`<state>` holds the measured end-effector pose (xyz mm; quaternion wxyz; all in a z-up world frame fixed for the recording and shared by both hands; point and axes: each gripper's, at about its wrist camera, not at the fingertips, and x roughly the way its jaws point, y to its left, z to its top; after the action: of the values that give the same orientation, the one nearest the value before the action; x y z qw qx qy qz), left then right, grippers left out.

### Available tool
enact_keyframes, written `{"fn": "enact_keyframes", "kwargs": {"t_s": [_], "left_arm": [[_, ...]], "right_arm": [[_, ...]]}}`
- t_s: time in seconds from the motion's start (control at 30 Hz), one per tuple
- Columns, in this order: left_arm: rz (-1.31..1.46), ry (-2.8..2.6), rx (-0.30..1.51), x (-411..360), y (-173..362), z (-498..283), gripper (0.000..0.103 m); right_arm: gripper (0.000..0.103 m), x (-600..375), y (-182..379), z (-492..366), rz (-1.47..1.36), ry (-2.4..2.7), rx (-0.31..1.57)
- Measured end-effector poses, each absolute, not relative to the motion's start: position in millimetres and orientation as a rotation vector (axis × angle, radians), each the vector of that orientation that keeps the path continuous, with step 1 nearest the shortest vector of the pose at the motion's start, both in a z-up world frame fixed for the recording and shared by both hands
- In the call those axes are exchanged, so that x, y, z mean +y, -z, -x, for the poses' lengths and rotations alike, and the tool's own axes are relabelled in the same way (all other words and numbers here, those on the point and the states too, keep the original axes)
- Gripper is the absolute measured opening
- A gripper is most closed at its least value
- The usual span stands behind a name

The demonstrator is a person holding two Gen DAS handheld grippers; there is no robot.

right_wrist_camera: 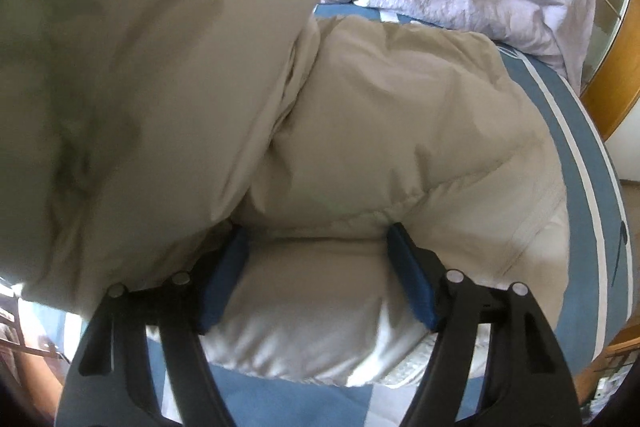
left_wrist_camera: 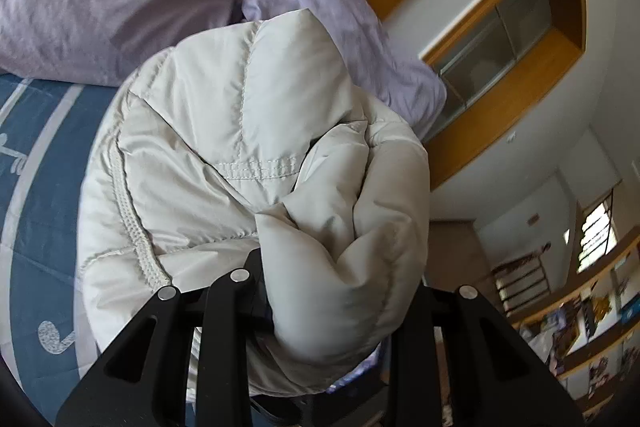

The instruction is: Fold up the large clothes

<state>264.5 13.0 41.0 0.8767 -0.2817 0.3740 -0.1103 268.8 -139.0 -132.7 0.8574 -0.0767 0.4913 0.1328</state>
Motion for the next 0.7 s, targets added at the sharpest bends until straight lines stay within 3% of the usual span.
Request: {"fn": "enact_keyframes", "kwargs": {"t_s": [0.7], "left_arm": [[0.302, 0.306, 0.98, -85, 17, -294, 0.031]], "right_arm": [[0.067, -240, 114, -234, 0.092, -0.096, 0.938]]}}
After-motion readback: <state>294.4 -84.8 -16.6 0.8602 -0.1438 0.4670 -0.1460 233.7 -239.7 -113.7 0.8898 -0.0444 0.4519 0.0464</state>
